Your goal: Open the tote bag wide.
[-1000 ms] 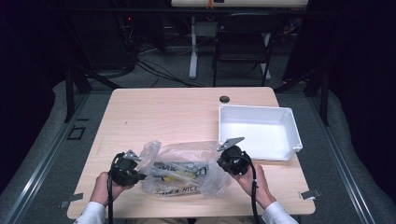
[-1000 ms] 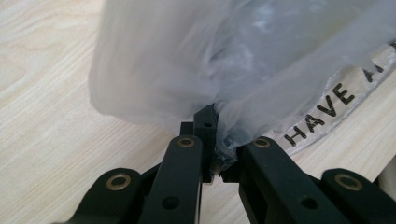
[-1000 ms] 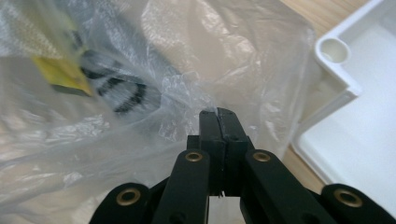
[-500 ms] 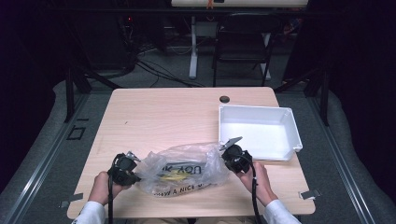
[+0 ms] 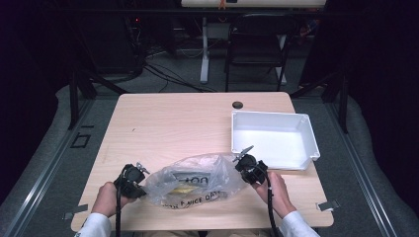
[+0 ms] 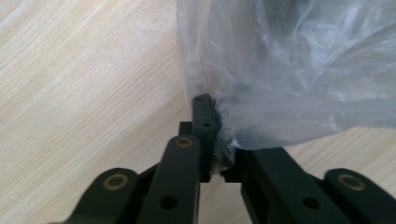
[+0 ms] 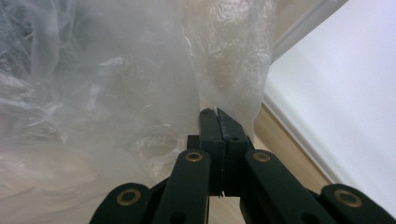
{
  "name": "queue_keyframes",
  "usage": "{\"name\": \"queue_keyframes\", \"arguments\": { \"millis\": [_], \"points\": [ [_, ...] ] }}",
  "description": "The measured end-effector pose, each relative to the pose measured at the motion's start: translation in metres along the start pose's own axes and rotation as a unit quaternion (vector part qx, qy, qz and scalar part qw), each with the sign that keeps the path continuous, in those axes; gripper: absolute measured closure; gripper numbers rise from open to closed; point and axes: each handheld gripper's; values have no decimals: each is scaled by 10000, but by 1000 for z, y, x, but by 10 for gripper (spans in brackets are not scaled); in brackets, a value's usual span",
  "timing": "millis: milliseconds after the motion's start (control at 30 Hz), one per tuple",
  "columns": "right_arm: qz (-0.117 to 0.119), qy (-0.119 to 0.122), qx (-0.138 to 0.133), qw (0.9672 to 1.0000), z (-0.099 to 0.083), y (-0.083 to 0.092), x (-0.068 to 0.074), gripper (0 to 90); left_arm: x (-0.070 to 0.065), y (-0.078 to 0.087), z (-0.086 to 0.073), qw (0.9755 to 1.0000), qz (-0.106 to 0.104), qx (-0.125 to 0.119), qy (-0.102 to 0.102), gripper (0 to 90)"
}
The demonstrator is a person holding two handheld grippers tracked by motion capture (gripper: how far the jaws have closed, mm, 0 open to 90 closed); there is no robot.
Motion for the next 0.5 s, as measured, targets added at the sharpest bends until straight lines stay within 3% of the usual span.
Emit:
{"name": "queue_keyframes", "arguments": {
  "millis": [67,133,167,233,267,300,500],
  "points": [
    [35,-37,-120,9999,-1,3,-1,896,3,6,-1,9998,-98,-73,128,668],
    [89,-92,-273,9995,-2,8,-2,815,7,15,-3,9988,-289,-299,260,558],
    [129,-130,-354,9992,-2,11,-3,782,8,21,-4,9978,-347,-440,348,461],
    [157,-184,-537,9983,-4,19,-4,721,10,31,-6,9951,-530,-695,453,378],
    [207,-230,-706,9970,-6,26,-6,672,11,40,-7,9917,-726,-897,563,303],
    [222,-278,-791,9962,-6,29,-6,646,11,40,-7,9917,-726,-897,563,275],
    [300,-436,-1165,9918,-11,44,-10,514,3,56,-5,9862,-869,-1320,493,194]
  ]
}}
Point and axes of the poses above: each handheld gripper's, and its own axes: y roughly backward along the jaws, z roughly out of its top, x roughly to its left, and after that the axes turned 14 degrees about y, right-handed
